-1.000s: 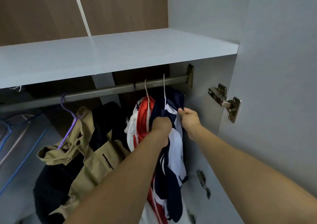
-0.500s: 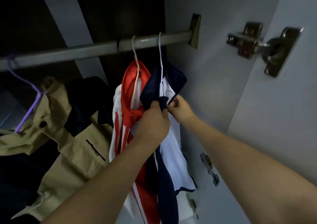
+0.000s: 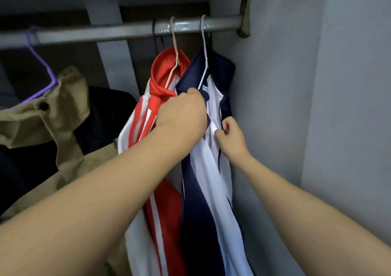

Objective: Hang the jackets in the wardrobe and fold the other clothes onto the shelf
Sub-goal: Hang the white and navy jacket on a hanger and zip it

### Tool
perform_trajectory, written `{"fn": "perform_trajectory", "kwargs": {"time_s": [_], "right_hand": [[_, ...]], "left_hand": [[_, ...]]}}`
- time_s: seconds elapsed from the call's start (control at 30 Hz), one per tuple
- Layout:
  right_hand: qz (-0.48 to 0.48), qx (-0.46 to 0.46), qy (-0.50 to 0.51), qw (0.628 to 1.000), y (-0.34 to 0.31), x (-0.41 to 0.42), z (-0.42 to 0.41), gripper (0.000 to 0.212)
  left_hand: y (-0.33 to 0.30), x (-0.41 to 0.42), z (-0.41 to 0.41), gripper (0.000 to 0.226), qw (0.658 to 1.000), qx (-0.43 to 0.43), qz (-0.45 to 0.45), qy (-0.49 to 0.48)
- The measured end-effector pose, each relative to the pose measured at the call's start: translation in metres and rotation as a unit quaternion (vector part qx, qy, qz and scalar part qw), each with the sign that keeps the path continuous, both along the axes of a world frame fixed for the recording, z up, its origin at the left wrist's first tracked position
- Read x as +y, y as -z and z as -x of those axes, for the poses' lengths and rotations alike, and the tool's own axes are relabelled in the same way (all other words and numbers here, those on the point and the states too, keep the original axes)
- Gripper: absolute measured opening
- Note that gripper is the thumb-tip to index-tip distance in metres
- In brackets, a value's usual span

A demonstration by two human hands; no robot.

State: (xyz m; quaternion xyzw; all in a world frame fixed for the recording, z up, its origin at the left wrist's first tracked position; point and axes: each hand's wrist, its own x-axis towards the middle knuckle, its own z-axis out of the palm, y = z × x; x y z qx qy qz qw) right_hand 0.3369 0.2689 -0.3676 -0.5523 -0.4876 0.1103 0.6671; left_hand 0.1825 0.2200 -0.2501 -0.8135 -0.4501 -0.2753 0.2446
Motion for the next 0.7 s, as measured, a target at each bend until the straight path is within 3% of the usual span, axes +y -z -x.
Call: {"fn": "perform_trajectory", "kwargs": {"time_s": [0.2, 0.27, 0.4, 0.53, 0.7], "right_hand": [[-0.078, -0.006, 0.022, 0.997, 0.024, -0.014, -0.009, 0.020], [-0.049, -0.036, 0.013, 0.998, 0.036, -0.018, -0.009, 0.035], [0.052, -0.029, -0.008, 0.998, 0.065, -0.025, -0.005, 0.018], [0.105, -0.012, -0.009, 0.994, 0.105, -0.035, -0.001, 0.012], [0.125, -0.035, 0.051, 0.990, 0.164, -0.052, -0.005, 0.018]], "left_hand": [[0.016, -0.014, 0.001, 0.028, 0.975, 0.069, -0.205, -0.052], [0.029, -0.019, 0.001, 0.029, 0.967, 0.064, -0.240, -0.053], [0.064, -0.021, 0.003, 0.036, 0.948, 0.078, -0.293, -0.095], [0.103, -0.026, 0.006, 0.066, 0.931, 0.139, -0.309, -0.138], [0.152, -0.040, 0.014, 0.052, 0.936, 0.254, -0.238, -0.054]]}}
